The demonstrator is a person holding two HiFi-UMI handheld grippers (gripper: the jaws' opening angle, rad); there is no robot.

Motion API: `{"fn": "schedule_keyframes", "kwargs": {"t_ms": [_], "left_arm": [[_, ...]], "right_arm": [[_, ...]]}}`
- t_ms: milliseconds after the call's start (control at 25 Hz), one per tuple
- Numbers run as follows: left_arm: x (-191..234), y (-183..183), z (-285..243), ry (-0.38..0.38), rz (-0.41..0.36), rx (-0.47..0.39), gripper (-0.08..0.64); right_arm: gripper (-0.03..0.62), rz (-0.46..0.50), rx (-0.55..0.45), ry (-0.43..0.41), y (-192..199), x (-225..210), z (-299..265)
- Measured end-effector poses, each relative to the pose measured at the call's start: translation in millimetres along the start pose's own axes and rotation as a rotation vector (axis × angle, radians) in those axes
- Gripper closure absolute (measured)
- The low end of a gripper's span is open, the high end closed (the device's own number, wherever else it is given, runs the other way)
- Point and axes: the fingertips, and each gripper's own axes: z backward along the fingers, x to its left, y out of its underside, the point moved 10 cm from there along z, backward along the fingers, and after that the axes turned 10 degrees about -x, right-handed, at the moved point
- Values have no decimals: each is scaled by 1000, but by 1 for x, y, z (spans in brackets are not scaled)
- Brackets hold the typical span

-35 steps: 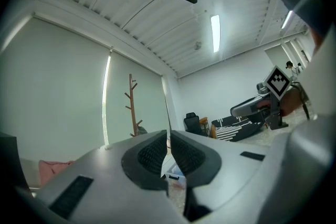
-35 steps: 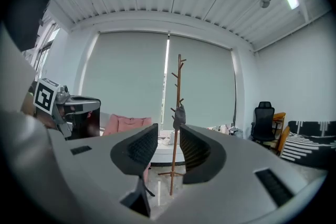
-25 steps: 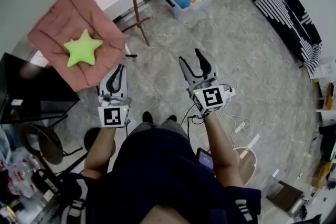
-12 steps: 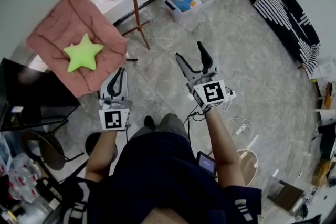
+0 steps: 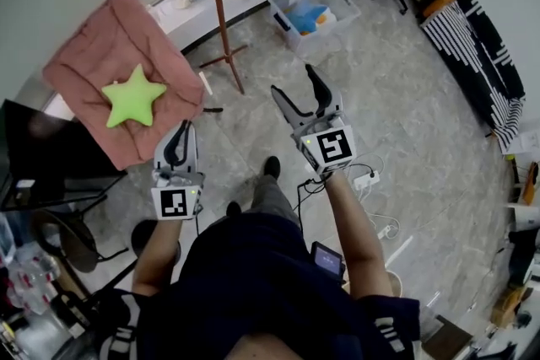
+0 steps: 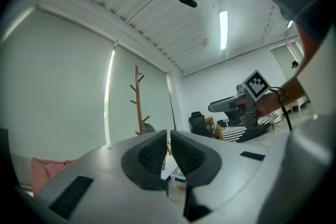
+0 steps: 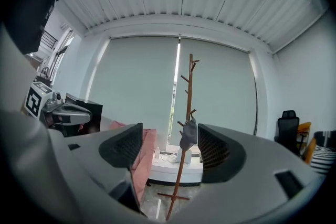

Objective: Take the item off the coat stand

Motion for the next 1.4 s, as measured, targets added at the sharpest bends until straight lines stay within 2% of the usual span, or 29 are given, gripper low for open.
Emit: {"fn": "schedule_keyframes", "kwargs": {"t_ms": [120, 320, 520, 720, 1040, 1160, 1400], "left_arm": [[-4, 7, -40, -43, -10, 7, 518], [-1, 13, -100, -137, -5, 24, 518], [18, 26, -152, -167, -24, 32, 518], [59, 43, -192, -156, -19, 27, 518], [133, 62, -251, -89, 14, 18, 518], [150, 71, -265, -74, 22, 32, 518], [164, 74, -285, -101, 11, 49, 518]], "right_arm": [[259, -8, -41, -68, 12, -42, -36], [259, -21, -28, -169, 23, -99, -101], [259, 5, -31, -210, 36, -138, -175], [259, 35, -24, -219, 48, -149, -252], [259, 81, 25, -195, 70, -157, -370], [259, 87, 48, -190, 84, -162, -401], [259, 83, 97, -213, 105, -178, -443]]}}
